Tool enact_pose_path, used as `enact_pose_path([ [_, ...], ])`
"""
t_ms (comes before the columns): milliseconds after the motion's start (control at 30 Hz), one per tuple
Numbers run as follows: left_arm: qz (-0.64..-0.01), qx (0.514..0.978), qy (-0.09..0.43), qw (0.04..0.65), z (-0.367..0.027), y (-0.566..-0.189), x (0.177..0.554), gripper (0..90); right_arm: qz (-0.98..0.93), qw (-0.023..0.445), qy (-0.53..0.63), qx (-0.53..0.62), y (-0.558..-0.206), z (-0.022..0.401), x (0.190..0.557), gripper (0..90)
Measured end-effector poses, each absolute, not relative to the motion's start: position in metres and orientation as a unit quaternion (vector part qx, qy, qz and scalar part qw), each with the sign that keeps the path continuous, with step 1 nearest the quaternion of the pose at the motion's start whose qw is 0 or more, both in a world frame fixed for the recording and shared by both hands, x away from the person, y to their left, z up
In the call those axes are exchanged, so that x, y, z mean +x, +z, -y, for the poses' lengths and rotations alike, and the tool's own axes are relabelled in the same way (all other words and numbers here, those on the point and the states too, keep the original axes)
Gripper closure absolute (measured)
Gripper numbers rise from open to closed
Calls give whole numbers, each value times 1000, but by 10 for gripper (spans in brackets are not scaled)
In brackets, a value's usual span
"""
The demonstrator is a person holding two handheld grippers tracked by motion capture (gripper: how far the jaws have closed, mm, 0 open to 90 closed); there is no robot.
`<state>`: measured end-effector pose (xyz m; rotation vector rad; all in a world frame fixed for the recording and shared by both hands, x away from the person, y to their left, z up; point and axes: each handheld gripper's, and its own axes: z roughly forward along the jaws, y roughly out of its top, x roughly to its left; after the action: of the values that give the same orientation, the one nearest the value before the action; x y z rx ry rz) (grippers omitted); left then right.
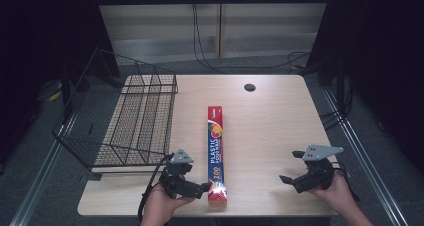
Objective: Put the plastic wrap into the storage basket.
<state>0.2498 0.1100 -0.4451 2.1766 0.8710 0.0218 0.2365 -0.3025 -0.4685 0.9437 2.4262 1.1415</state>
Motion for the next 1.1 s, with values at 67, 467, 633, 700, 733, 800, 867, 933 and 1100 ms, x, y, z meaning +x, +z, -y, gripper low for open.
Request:
enact_pose_path([
  [67, -343, 855, 8, 388, -108, -444, 251, 87, -844, 149, 397, 329, -468, 303, 236, 18],
  [467, -352, 852, 7, 387, -94, -437, 264, 87, -843, 150, 397, 332, -468, 306, 232, 17],
  [633, -368, 850, 5, 377, -87, -432, 276, 84, -842, 152, 398, 332, -467, 307, 232, 17],
  [700, -367, 855, -3, 367, -84, -432, 284, 93, -840, 151, 402, 332, -467, 308, 232, 17],
  [733, -374, 854, -3, 362, -81, -431, 288, 90, -839, 150, 403, 332, -467, 308, 232, 17],
  [800, -378, 851, -10, 365, -79, -431, 291, 91, -841, 148, 402, 331, -467, 308, 232, 17],
  [867, -383, 852, -14, 357, -75, -432, 296, 92, -840, 148, 402, 333, -467, 307, 231, 17],
  [933, -390, 850, -24, 354, -71, -432, 303, 92, -840, 151, 401, 333, -467, 308, 231, 17],
  [1100, -408, 842, -16, 351, -66, -430, 313, 102, -837, 149, 409, 333, -466, 310, 231, 17],
])
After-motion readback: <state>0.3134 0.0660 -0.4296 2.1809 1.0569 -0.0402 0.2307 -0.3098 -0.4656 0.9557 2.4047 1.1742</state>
